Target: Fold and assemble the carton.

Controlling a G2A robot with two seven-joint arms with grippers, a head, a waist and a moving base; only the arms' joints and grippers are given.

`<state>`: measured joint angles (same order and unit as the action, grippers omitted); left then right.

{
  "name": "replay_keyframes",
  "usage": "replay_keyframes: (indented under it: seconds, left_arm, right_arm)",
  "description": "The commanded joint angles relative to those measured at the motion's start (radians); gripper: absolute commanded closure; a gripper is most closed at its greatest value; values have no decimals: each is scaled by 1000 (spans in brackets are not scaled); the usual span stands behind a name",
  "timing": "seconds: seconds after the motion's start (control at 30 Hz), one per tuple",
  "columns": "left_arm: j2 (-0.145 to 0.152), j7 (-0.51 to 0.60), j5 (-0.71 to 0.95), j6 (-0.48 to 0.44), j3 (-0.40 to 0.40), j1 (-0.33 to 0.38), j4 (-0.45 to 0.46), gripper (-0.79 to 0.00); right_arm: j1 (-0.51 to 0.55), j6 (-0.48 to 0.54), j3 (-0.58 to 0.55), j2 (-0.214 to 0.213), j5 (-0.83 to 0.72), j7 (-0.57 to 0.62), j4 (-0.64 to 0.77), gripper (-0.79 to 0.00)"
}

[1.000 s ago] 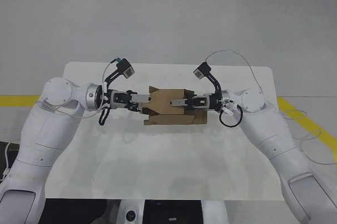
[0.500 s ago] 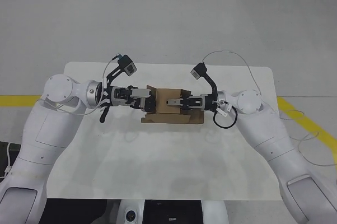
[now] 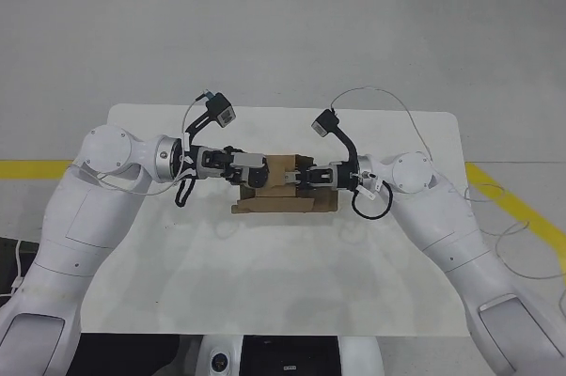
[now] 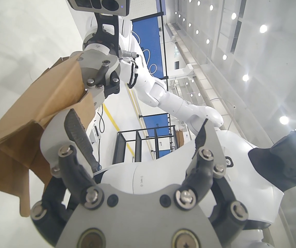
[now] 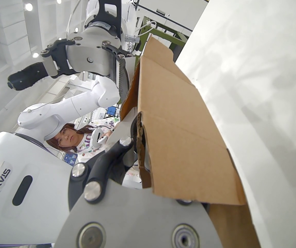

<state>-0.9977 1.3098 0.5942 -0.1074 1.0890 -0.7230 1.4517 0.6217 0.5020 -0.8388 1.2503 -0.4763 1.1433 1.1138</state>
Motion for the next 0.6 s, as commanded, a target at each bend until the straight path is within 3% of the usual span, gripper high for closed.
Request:
replay_keyframes:
  seconds: [0.0, 0.57]
  left_arm:
    - [1, -4, -6, -1, 4, -3, 5, -785]
    - [13, -59, -68, -14, 65, -15, -28, -785]
  right_arm:
    - [-1, 1, -5, 0, -2, 1, -4, 0]
    - [37, -43, -60, -13, -1, 34, 38, 0]
